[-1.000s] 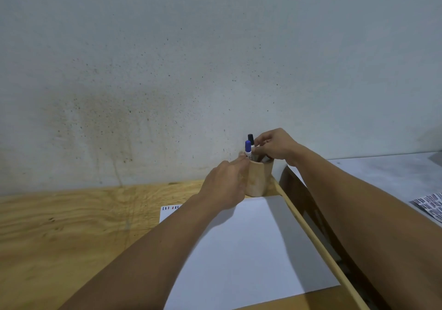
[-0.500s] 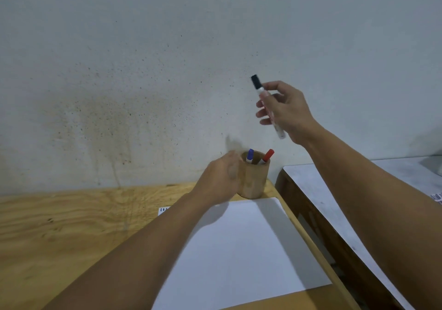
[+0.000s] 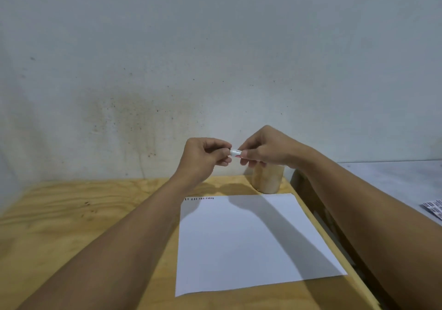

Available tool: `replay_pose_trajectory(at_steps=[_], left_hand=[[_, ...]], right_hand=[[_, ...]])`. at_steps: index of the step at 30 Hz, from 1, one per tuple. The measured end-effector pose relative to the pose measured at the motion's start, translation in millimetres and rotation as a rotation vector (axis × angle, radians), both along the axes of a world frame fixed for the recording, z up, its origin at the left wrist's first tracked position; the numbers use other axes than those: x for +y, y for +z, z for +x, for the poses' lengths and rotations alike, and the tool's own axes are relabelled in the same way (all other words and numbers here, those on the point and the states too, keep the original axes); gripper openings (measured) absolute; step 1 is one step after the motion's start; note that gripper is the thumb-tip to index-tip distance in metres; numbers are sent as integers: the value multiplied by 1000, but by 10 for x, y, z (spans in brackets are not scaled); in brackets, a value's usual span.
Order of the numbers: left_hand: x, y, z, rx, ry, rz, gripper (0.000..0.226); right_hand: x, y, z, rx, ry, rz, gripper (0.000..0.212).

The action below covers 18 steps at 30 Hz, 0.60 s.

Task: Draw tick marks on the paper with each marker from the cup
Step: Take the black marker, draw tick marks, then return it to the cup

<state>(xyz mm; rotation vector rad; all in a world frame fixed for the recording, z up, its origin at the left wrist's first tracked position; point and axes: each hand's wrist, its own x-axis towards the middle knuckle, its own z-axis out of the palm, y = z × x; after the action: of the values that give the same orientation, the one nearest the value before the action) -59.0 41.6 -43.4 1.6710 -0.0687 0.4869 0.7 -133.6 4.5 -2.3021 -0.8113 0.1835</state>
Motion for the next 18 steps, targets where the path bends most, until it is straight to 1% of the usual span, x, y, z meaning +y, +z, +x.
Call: replay_pose_trajectory(at_steps=[2, 4, 6, 8, 9, 10, 11, 15, 16, 17, 18], left_hand=[[84, -33, -46, 22, 33, 51, 8], [190, -66, -81, 60, 53, 72, 10], [336, -118, -107, 117, 74, 79, 14], [502, -189, -137, 189, 119, 98, 16], [579, -230, -150, 217, 153, 114, 16], [647, -283, -161, 237, 195, 137, 17], [700, -339, -171, 248, 232, 157, 18], [806, -647, -228, 284, 275, 126, 20], [813, -716, -252, 290, 283, 141, 22], [819, -779, -269, 288, 295, 178, 24], [815, -826, -292, 288, 315, 238, 24]], right_hand=[[79, -74, -38, -46, 16, -4, 16], [155, -151, -63, -143, 13, -25, 13], [190, -204, -87, -233, -2, -50, 14], [182, -251, -112, -222, -11, -15, 15], [168, -274, -135, -173, -14, 27, 13], [165, -294, -168, -94, -13, 95, 9], [169, -317, -200, 14, -14, 186, 10], [214, -444, -239, 622, -15, 680, 26], [222, -493, -228, 733, -19, 784, 30], [229, -552, -214, 798, -28, 862, 33], [241, -615, -205, 824, -44, 918, 34]])
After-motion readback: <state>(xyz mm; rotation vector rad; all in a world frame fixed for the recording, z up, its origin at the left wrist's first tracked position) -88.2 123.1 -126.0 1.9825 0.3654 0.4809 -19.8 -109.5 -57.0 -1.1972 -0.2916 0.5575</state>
